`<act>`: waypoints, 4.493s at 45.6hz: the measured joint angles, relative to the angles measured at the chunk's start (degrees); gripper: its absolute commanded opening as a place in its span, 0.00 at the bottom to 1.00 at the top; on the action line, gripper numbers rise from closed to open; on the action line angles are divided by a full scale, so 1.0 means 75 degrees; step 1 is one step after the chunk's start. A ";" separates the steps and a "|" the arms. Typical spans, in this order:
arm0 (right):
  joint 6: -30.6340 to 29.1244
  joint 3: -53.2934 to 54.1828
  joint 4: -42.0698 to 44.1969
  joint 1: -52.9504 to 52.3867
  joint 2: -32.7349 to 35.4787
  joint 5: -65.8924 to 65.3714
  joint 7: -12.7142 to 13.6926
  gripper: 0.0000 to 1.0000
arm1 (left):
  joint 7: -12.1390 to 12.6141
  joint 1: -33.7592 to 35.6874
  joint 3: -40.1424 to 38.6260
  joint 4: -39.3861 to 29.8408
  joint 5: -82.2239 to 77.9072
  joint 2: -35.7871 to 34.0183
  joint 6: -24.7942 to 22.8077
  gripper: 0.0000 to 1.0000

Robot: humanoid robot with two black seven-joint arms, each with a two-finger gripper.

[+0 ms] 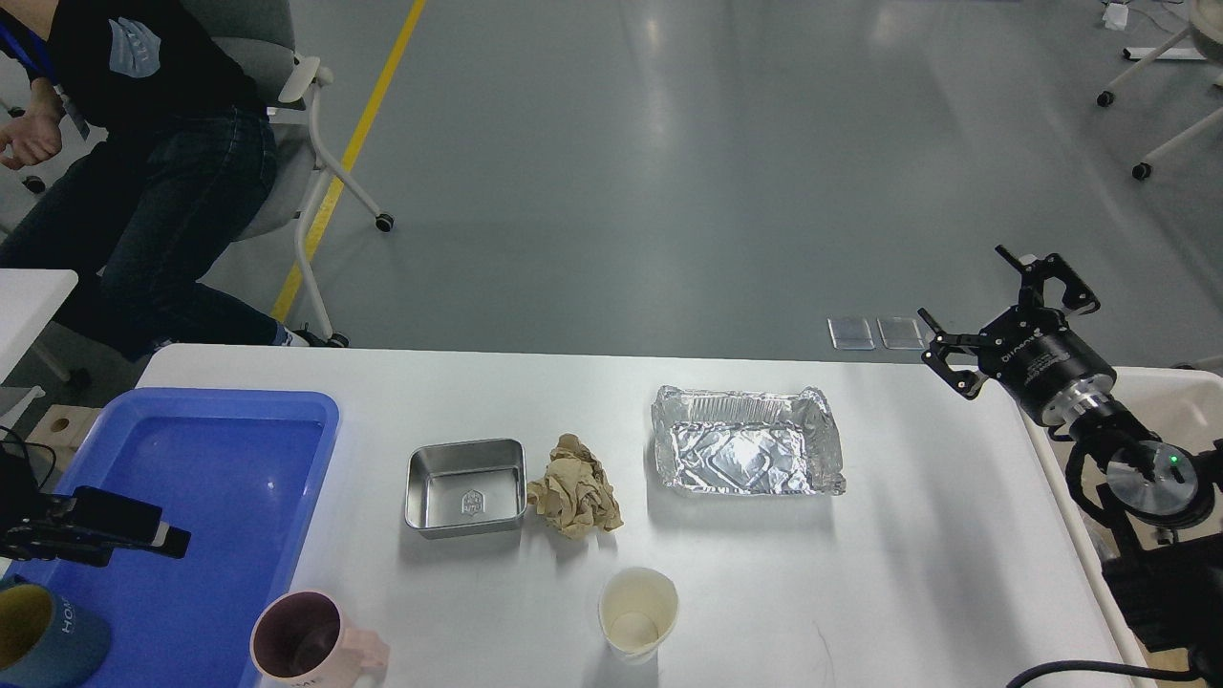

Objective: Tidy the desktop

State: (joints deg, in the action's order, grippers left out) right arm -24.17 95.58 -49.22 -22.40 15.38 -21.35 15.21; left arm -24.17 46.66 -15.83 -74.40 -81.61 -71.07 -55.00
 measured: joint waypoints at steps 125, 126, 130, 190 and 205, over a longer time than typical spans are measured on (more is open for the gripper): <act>-0.0035 0.0384 -0.0112 0.0384 0.1465 0.0222 0.0148 1.00 | 0.1625 0.1649 -0.3303 0.3043 0.2511 0.1730 0.0010 1.00; -0.0035 0.0365 -0.0112 0.0386 0.1465 0.0222 0.0153 1.00 | 0.1651 0.1639 -0.3310 0.3059 0.2724 0.1735 0.0055 1.00; -0.0035 0.0315 -0.0113 0.0404 0.1471 0.0222 0.0161 1.00 | 0.1824 0.1589 -0.3305 0.3206 0.3606 0.1761 0.0582 1.00; 0.0105 0.0383 -0.0729 0.1229 0.1777 0.0181 0.0165 1.00 | -0.1129 -0.0307 -0.6581 0.5936 1.0940 0.4820 0.1257 1.00; 0.0099 0.0436 -0.0814 0.1281 0.2034 0.0176 0.0176 1.00 | -0.1250 -0.0163 -0.4415 0.6039 1.0639 0.3229 0.0085 1.00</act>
State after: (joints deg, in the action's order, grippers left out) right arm -23.43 98.85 -55.33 -12.80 30.64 -20.03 16.53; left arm -33.55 45.43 -48.94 -29.11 -1.82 -46.85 -54.36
